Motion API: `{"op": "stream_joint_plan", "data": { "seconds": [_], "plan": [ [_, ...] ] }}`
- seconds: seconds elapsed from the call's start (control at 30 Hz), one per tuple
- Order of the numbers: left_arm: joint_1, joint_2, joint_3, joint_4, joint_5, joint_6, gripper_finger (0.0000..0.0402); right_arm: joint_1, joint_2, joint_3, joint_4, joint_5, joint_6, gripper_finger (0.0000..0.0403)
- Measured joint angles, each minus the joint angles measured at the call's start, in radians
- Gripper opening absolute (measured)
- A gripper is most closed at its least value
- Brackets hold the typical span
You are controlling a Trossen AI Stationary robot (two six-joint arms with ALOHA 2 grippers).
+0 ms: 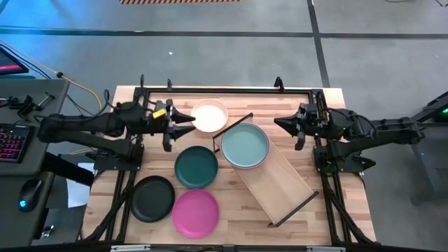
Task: Place and stack plates onto a shelf
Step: Stack the light pink plate on the blue plate
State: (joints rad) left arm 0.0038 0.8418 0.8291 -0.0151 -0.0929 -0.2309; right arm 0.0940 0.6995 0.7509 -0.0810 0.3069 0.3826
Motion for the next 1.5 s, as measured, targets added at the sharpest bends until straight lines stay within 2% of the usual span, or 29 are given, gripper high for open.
{"op": "stream_joint_plan", "data": {
  "seconds": [0.43, 0.53, 0.77, 0.87, 1.07, 1.17, 1.23, 1.37, 1.5],
  "plan": [
    [0.009, -0.004, 0.0, 0.01, 0.005, -0.054, 0.0161, -0.007, 0.034, 0.0, -0.002, 0.007, -0.059, 0.0008],
    [0.009, 0.003, 0.0, 0.01, 0.002, -0.055, 0.0161, -0.014, 0.023, 0.0, -0.001, 0.007, -0.046, 0.0039],
    [0.009, 0.003, 0.0, 0.008, 0.0, -0.048, 0.0161, -0.016, 0.01, 0.0, -0.002, 0.016, -0.103, 0.0157],
    [0.009, 0.004, 0.0, 0.014, -0.01, -0.065, 0.0161, -0.016, 0.013, 0.0, 0.0, -0.001, -0.14, 0.0192],
    [0.009, 0.031, 0.0, 0.014, -0.107, -0.149, 0.0161, -0.016, 0.013, 0.0, 0.005, -0.011, -0.154, 0.0212],
    [0.013, 0.061, 0.007, 0.005, -0.249, -0.207, 0.0161, -0.016, 0.013, 0.0, 0.005, -0.011, -0.167, 0.0212],
    [0.044, 0.107, 0.037, -0.056, -0.31, -0.236, 0.0158, -0.016, 0.013, 0.0, 0.005, -0.011, -0.175, 0.0211],
    [0.183, 0.24, 0.134, -0.36, -0.308, -0.366, 0.0146, -0.016, 0.013, 0.0, 0.004, -0.005, -0.175, 0.0211],
    [0.338, 0.393, 0.147, -0.63, -0.216, -0.53, 0.0134, -0.016, 0.013, 0.0, 0.001, 0.024, -0.175, 0.0211]
  ]
}}
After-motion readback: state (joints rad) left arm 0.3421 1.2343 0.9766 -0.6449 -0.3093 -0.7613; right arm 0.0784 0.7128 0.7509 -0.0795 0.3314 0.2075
